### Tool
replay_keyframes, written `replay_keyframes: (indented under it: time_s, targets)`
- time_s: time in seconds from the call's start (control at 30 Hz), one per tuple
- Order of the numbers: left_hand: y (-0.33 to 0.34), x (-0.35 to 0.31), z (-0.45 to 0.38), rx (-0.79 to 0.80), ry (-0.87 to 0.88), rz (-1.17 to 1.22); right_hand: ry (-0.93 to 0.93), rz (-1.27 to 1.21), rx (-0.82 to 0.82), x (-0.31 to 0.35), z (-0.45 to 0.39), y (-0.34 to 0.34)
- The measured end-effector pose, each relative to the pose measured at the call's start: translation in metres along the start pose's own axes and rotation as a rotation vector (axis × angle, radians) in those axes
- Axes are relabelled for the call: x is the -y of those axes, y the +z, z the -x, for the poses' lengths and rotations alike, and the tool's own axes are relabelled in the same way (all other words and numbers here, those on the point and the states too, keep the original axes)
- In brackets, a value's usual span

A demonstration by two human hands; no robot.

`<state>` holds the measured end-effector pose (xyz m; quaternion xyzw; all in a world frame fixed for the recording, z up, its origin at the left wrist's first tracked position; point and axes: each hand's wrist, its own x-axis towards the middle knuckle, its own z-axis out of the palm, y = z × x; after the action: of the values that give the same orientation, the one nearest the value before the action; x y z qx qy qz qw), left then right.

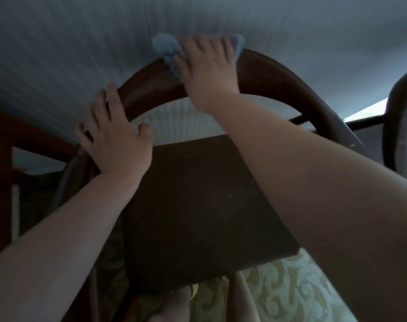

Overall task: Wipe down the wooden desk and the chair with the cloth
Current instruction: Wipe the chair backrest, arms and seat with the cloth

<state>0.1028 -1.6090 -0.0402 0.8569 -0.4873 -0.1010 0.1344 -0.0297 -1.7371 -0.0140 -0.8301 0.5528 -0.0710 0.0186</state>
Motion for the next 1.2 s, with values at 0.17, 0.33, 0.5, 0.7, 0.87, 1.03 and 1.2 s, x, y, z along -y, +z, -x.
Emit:
replay_keyframes:
  time_s: [0.17, 0.33, 0.5, 0.7, 0.87, 1.03, 1.2]
  targets:
    - [-0.003, -0.011, -0.019, -0.046, 0.101, 0.017, 0.170, 0.024, 0.001, -0.078, 0.013, -0.009]
    - [-0.014, 0.011, -0.039, 0.032, 0.287, -0.063, 0.169, 0.068, 0.010, -0.099, 0.020, -0.006]
    - [-0.001, 0.014, -0.017, -0.096, 0.219, -0.197, 0.221, 0.091, -0.075, -0.101, 0.027, -0.001]
    - [0.021, 0.009, 0.020, -0.205, 0.074, -0.197, 0.357, 0.009, -0.251, -0.105, 0.042, 0.021]
    - [0.036, 0.003, 0.048, -0.199, -0.002, -0.220, 0.576, -0.044, -0.309, -0.076, 0.026, 0.021]
    - [0.057, 0.008, 0.075, -0.067, -0.008, -0.159, -0.045, -0.234, -0.287, 0.007, 0.023, 0.023]
    - [0.103, 0.040, 0.140, 0.259, -0.056, -0.174, -0.026, -0.420, -0.151, -0.009, 0.143, 0.088]
